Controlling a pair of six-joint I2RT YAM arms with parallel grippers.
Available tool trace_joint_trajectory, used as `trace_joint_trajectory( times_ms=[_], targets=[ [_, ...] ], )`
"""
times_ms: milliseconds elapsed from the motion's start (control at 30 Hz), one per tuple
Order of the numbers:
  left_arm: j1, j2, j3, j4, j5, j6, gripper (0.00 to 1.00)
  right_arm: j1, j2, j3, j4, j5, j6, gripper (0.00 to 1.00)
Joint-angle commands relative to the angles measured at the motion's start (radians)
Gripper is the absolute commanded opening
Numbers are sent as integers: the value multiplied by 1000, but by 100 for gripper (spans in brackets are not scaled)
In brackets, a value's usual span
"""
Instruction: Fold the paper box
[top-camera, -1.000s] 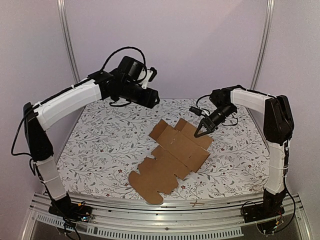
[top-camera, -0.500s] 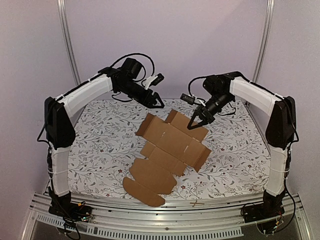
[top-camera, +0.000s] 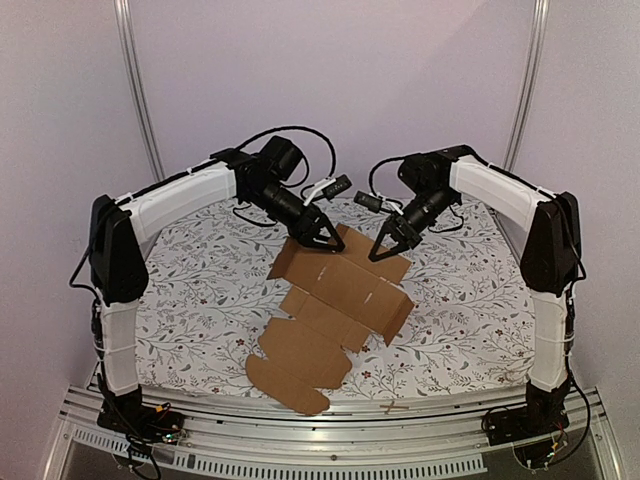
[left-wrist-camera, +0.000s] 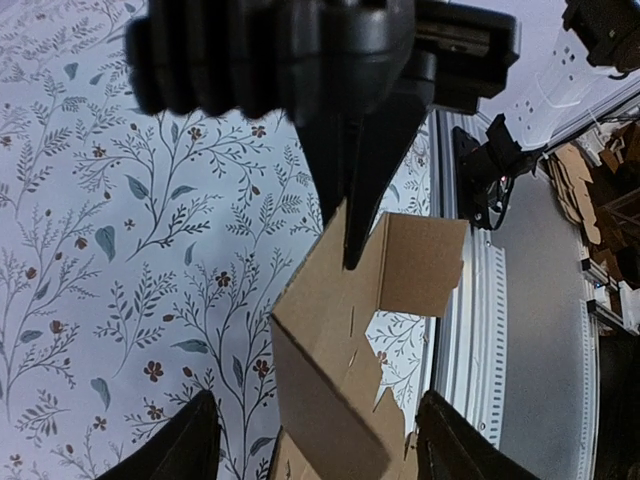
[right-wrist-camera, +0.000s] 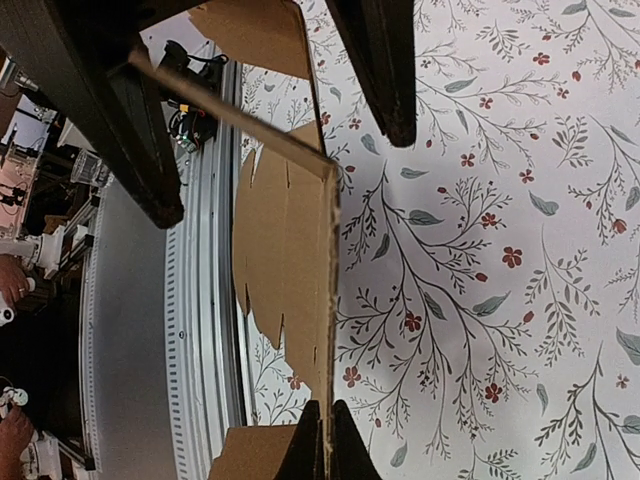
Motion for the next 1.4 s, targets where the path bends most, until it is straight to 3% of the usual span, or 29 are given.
trace_joint_trajectory(
  times_ms=[0, 133, 267, 400, 467, 567, 700, 800, 1000, 1367],
  targets=[
    [-12, -32, -24, -15, 24, 22, 65, 4, 11, 10, -92, -18, 15, 0],
    [-20, -3, -22, 40, -2, -16, 60, 18, 2, 4, -111, -24, -18, 0],
    [-21, -2, 0, 58, -1, -29, 62, 36, -13, -14, -122, -24, -61, 0],
    [-22, -64, 11, 106, -171, -67, 70, 37, -12, -21, -117, -14, -56, 0],
    [-22, -96, 22, 146, -369, -137, 73, 36, -12, -25, -78, 10, -17, 0],
    [-43, -138, 44, 137, -556, -231, 75, 35, -8, -27, -4, 38, 111, 0],
    [-105, -203, -67, 195, -640, -294, 77, 35, 2, -32, 39, 19, 228, 0],
    [-143, -168, -92, 184, -712, -332, 77, 29, 20, -54, 83, 18, 299, 0],
    [-175, -70, -93, 196, -812, -400, 78, -36, 79, -135, 191, -31, 477, 0],
    [-172, 78, -2, 183, -782, -422, 79, -87, 60, -247, 229, -134, 389, 0]
  ],
)
